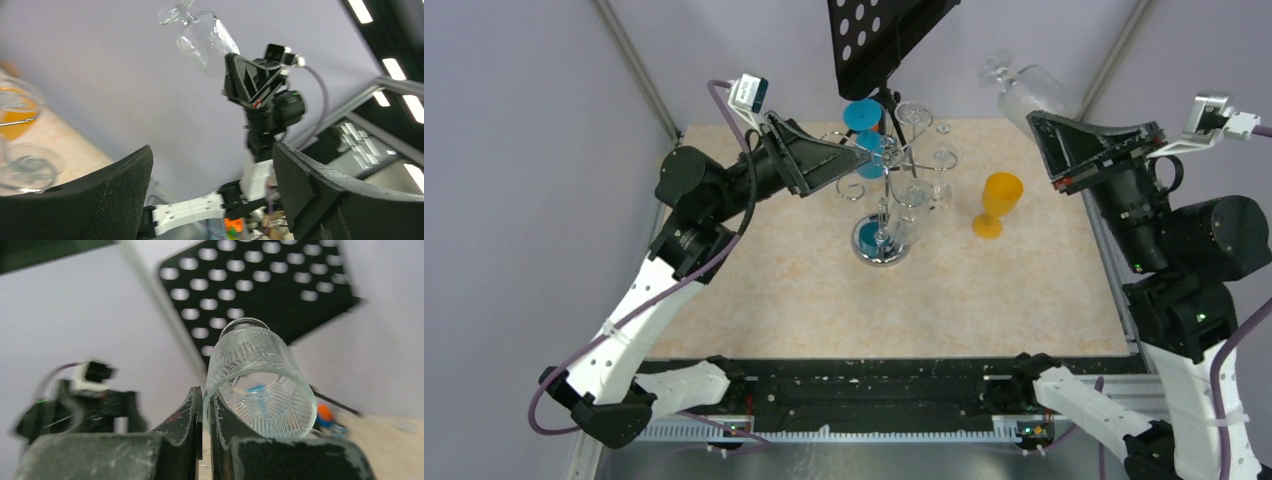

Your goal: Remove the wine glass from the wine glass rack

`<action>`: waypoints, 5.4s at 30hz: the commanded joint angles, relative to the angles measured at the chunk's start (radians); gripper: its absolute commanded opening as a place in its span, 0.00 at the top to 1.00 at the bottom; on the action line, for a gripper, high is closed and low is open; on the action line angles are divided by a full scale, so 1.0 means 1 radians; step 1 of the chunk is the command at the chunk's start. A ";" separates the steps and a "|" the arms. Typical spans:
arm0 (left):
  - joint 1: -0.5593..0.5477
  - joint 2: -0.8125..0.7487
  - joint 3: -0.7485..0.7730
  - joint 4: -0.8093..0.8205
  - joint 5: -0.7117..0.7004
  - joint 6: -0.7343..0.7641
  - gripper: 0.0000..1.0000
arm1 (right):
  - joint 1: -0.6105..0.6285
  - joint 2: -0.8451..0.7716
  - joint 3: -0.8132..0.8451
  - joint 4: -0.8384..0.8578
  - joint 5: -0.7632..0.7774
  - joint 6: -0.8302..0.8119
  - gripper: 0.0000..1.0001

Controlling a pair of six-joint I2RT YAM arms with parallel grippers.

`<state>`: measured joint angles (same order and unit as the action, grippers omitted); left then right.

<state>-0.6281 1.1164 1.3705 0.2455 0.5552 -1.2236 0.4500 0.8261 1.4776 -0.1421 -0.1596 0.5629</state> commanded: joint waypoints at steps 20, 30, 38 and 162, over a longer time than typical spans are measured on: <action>0.006 -0.015 0.219 -0.762 -0.170 0.570 0.06 | -0.420 0.268 -0.112 -0.657 0.400 -0.165 1.00; 0.010 -0.031 0.262 -0.857 -0.245 0.648 0.06 | -0.624 0.420 -0.243 -0.580 0.229 -0.164 1.00; 0.018 -0.007 0.292 -0.894 -0.262 0.661 0.06 | -0.677 0.635 -0.192 -0.531 0.165 -0.211 1.00; 0.100 0.060 0.286 -0.807 -0.191 0.560 0.06 | -0.186 0.199 -0.396 0.133 -0.547 0.816 1.00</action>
<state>-0.5354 1.1912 1.6585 -0.5980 0.3584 -0.6716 0.2535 1.0649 1.0248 -0.0532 -0.6746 1.3190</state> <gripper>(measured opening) 0.943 0.026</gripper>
